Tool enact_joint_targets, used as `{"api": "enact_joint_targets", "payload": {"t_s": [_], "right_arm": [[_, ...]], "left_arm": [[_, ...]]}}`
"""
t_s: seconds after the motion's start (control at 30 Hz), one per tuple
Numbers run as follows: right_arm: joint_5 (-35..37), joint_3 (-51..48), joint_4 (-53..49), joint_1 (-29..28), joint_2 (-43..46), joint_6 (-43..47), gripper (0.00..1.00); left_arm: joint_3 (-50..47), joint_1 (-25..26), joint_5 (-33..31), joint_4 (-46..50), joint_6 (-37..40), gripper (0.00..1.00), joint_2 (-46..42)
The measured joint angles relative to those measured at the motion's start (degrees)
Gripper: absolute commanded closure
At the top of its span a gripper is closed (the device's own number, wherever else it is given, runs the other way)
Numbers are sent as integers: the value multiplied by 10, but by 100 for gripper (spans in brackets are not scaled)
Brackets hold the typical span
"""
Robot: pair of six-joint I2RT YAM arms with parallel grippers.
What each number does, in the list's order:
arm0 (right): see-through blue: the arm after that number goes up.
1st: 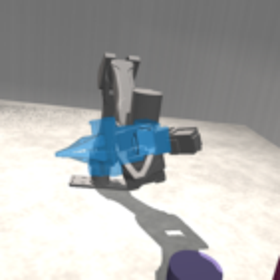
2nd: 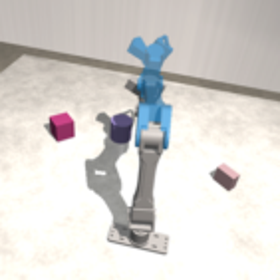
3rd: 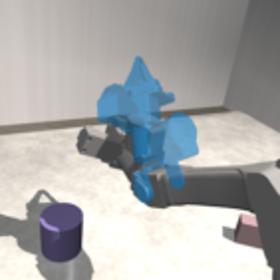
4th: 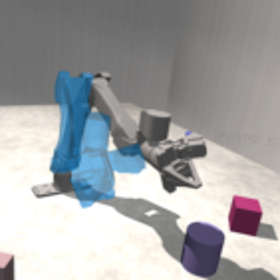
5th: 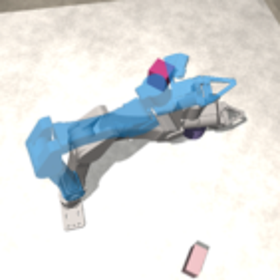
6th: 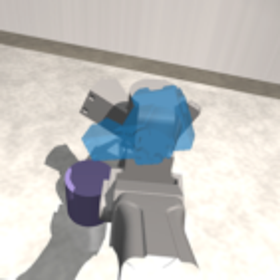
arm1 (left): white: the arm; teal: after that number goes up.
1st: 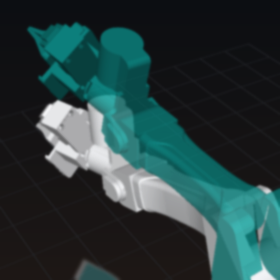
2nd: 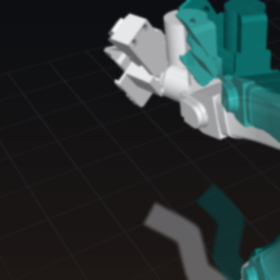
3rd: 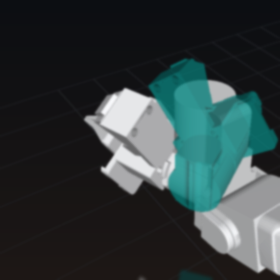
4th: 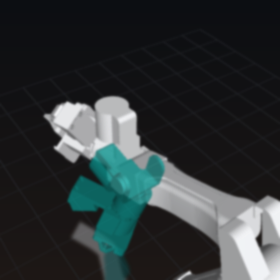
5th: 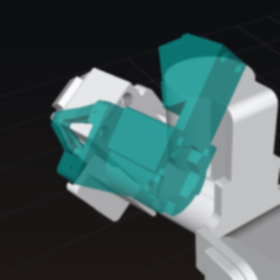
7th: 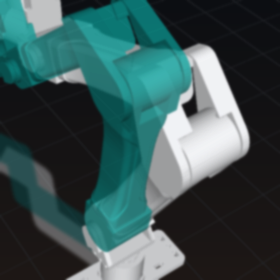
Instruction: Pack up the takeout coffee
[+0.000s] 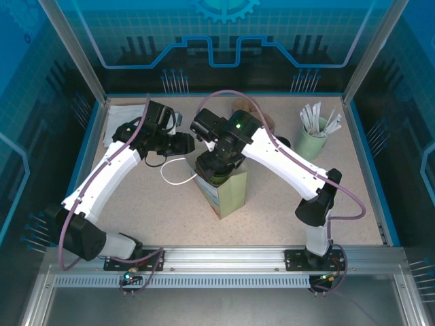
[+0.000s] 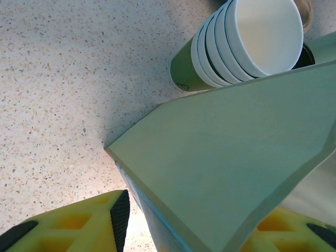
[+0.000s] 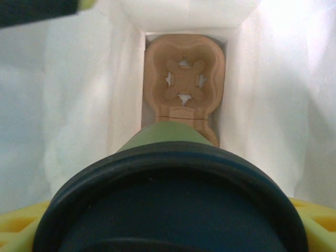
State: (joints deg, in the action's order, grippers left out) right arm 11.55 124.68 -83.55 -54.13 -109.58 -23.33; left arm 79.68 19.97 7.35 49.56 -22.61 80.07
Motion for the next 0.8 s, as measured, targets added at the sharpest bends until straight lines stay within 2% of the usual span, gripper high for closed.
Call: {"api": "enact_joint_targets", "payload": {"t_s": [0.8], "right_arm": [[1,-117,34,10,0,15,20]], "left_arm": [[0,0,0,0,0,50,0]]}}
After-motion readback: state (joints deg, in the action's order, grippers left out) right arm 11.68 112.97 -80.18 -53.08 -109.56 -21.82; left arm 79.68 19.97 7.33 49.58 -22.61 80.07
